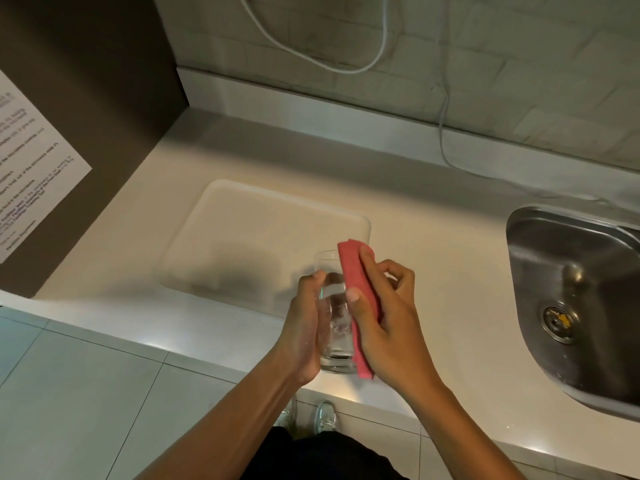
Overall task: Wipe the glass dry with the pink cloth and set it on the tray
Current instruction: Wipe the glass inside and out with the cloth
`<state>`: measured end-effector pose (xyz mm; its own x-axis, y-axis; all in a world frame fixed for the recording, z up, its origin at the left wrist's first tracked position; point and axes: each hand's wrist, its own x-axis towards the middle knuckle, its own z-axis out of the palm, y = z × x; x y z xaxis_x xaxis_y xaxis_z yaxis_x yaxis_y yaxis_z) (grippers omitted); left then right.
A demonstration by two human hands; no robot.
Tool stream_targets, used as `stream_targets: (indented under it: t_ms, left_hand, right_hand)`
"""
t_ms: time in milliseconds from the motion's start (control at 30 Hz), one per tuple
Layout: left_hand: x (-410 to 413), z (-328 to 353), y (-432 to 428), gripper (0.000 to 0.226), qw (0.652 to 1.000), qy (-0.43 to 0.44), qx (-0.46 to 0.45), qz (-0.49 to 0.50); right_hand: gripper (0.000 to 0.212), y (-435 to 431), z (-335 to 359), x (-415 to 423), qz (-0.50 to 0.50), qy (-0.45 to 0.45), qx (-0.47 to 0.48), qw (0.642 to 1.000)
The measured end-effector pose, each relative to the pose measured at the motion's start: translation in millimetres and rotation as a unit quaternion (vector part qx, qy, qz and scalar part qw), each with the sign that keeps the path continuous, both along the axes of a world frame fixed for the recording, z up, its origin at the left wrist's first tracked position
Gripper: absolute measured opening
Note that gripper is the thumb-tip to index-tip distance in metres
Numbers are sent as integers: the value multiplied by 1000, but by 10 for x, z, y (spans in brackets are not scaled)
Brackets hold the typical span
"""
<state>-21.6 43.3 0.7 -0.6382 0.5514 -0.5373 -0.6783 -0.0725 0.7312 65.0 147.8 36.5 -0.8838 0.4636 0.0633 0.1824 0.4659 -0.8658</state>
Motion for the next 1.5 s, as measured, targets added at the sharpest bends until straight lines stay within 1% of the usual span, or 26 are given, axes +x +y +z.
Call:
stream_targets:
  t_ms: [67,167,233,300,367,433,533,600,667,733,800,867,933,1000,1033,1067,1133,1167,1200,1267,1333,1367,1433,1500]
  left_hand:
    - [-11,13,7,62,1000,-10,17,7]
    - [-87,21,-23,70,999,-23,23,8]
    - [-54,30,-21,68,1000,-12,12,8]
    - [24,52,3,68,1000,-10,8,4]
    - [47,72,26,70,1000,-13,15,3]
    - [-9,62,33,68,1000,-8,21,8]
    - [-86,56,3,67,1000,5,-10,15]
    - [-30,61,-5,64,1000,8,-27,10]
    - [59,54,11,61,1000,-1,-17,-3]
    - [92,34,27,58,1000,-14,7,-10]
    - [28,31,35,62,1000,-17,13,-2]
    - [-54,29,22,66,1000,-22,0,10]
    - [-53,30,25,66,1000,-22,-8,8]
    - [-5,37,45,65,1000,-27,-5,0]
    - [6,45,57,67,1000,-30,-6,1]
    - [1,62,63,69,999,-31,-7,7]
    - [-69,88,57,73,999,-25,-11,25]
    - [-118,93,47,71,999,-19,-17,36]
    - [-155,83,33,68,999,-11,-22,43]
    - [-143,46,19,63,999,-5,-28,40]
    - [-68,38,28,68,999,-30,-23,30]
    - [-33,41,44,72,999,-39,-17,28]
    - [-23,56,52,76,999,-46,2,26]
    - [-106,71,48,74,999,-31,-2,40]
  right_hand:
    - [46,-51,32,-44,1,12,7,1000]
    - [41,-120,-44,114,25,23,46,998]
    - [44,-57,-66,135,21,6,21,1000]
    - [50,43,-40,23,-6,-22,-33,999]
    - [50,86,12,-74,-19,-10,-60,998]
    - [49,34,29,-42,-3,5,-34,999]
    - [50,-42,-58,162,39,-4,49,998]
    - [49,-14,-54,164,30,-17,36,999]
    - [49,68,-23,37,-13,-35,13,999]
    - [48,74,38,-55,-30,-29,38,998]
    - [48,-11,45,15,2,-8,83,997]
    - [48,-85,-10,175,35,-1,125,992]
    - [47,-40,-3,203,31,-10,106,994]
    - [49,41,49,83,-1,-37,68,997]
    - [50,57,79,22,-12,-42,63,997]
    - [49,39,101,1,-12,-38,71,997]
    - [48,-77,84,96,19,-16,126,992]
    - [49,-140,41,197,41,-12,153,987]
    - [50,-176,0,305,58,-15,159,985]
    - [49,-152,-27,388,58,-35,110,992]
    - [47,-58,-16,262,23,-51,37,998]
    - [46,-11,8,175,-1,-60,25,998]
    - [48,-31,69,96,-11,-52,70,996]
    - [50,-137,48,207,26,-31,105,994]
